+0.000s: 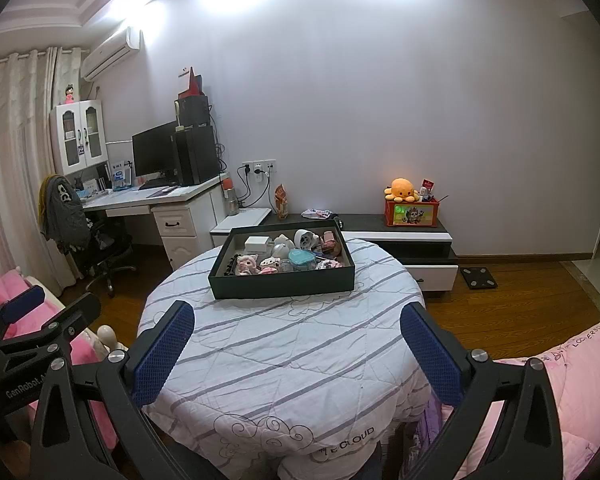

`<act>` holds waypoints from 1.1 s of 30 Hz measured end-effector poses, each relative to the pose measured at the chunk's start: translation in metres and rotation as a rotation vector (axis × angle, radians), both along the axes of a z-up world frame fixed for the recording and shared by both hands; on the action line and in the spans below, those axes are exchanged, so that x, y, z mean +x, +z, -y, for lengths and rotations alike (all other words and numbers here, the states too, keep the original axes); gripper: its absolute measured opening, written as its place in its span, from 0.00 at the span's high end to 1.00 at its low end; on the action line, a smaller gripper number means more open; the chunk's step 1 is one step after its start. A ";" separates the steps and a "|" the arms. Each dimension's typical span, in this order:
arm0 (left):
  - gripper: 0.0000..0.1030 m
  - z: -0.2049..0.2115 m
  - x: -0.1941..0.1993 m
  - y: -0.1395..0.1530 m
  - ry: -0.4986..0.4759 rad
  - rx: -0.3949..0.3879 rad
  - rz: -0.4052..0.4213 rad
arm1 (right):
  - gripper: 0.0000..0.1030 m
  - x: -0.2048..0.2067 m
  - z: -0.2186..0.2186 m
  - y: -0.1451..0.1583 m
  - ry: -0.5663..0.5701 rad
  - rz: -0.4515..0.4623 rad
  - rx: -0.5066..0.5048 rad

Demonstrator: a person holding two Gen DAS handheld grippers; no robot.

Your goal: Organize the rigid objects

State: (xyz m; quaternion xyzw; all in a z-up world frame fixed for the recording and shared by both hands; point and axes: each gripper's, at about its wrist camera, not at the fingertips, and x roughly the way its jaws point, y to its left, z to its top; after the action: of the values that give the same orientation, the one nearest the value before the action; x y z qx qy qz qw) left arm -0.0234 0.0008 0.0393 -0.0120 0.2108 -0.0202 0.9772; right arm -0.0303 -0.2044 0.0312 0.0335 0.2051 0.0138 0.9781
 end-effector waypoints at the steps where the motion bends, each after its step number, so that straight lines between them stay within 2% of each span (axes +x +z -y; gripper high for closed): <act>1: 0.00 0.000 0.000 0.000 0.001 0.000 -0.001 | 0.00 0.000 0.000 0.000 0.000 0.000 0.000; 33: 0.00 0.001 -0.004 -0.001 0.011 0.005 -0.006 | 0.00 0.000 -0.001 0.001 0.002 -0.002 -0.001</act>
State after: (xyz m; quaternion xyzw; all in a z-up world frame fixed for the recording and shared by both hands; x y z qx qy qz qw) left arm -0.0273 0.0000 0.0379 -0.0110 0.2138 -0.0142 0.9767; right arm -0.0308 -0.2035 0.0319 0.0326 0.2060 0.0145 0.9779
